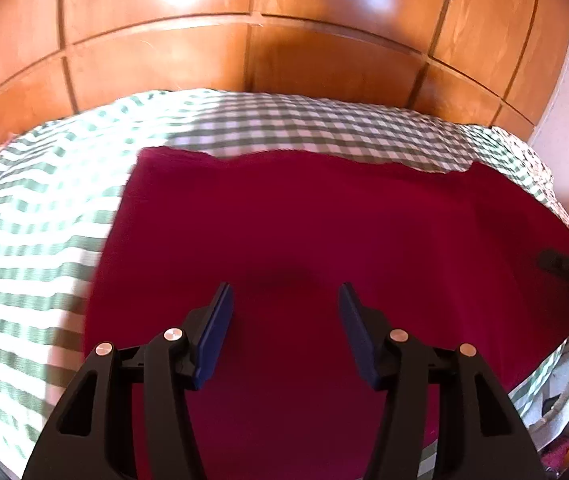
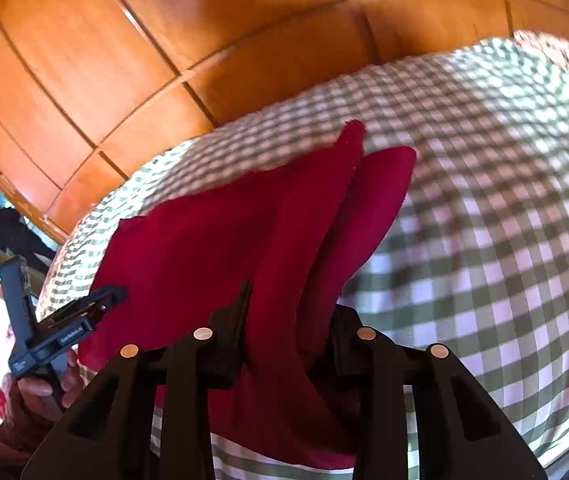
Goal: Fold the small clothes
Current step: 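Grasp the folded sweater with the right gripper and lift it toward the left gripper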
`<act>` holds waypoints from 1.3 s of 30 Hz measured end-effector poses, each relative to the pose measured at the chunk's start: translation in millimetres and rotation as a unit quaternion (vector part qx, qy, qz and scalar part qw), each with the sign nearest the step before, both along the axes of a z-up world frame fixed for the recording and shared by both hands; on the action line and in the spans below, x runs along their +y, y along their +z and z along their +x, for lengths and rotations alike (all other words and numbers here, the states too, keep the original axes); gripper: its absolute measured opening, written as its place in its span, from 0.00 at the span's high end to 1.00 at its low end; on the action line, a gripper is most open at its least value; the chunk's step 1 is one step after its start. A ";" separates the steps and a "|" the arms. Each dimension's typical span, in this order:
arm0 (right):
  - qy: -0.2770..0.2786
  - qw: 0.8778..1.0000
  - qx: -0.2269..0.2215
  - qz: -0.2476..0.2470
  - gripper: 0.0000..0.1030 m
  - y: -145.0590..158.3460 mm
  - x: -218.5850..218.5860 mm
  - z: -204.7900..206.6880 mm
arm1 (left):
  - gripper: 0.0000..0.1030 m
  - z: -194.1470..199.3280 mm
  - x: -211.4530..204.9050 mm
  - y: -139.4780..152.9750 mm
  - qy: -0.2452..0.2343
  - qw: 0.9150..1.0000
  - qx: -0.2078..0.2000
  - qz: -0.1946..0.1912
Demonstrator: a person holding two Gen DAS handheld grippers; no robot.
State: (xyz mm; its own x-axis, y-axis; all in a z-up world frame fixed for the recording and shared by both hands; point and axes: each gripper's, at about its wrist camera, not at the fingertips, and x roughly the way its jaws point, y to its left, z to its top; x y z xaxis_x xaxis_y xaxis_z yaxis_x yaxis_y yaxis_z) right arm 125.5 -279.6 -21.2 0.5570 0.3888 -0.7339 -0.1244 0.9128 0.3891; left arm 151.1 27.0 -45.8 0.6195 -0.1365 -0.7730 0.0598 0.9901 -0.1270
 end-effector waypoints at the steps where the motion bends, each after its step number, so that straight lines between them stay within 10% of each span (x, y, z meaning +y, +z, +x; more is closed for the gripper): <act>1: 0.003 1.000 -0.003 -0.002 0.71 3.8 4.2 0.1 | 0.48 -1.7 4.6 0.2 0.004 1.000 -0.001 0.000; 16: 0.133 0.990 -0.034 -0.031 0.72 32.2 148.2 20.7 | 0.48 -19.5 59.9 -1.2 0.051 0.998 -0.007 -0.036; 21: 0.173 0.981 -0.025 -0.082 0.72 6.5 190.0 20.0 | 0.47 -22.5 88.3 -4.7 0.057 0.993 0.010 -0.107; 28: 0.182 0.976 -0.057 -0.107 0.69 9.2 187.0 4.6 | 0.43 -13.7 102.5 -3.0 0.028 0.966 0.025 -0.255; 34: 0.188 0.978 -0.070 -0.055 0.53 13.4 177.8 -5.8 | 0.30 12.5 75.0 1.0 -0.010 0.953 0.044 -0.300; 39: 0.215 0.973 -0.080 -0.006 0.20 14.0 173.9 -20.3 | 0.18 48.7 55.7 -6.2 -0.052 0.927 0.094 -0.359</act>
State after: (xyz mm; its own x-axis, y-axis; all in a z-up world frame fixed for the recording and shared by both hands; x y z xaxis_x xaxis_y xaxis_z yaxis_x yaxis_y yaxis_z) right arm 105.2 -105.6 -7.2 0.4524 0.6035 -0.6566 -0.5542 0.7671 0.3232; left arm 199.7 82.7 -52.1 0.4377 -0.7093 -0.5526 0.0599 0.6362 -0.7692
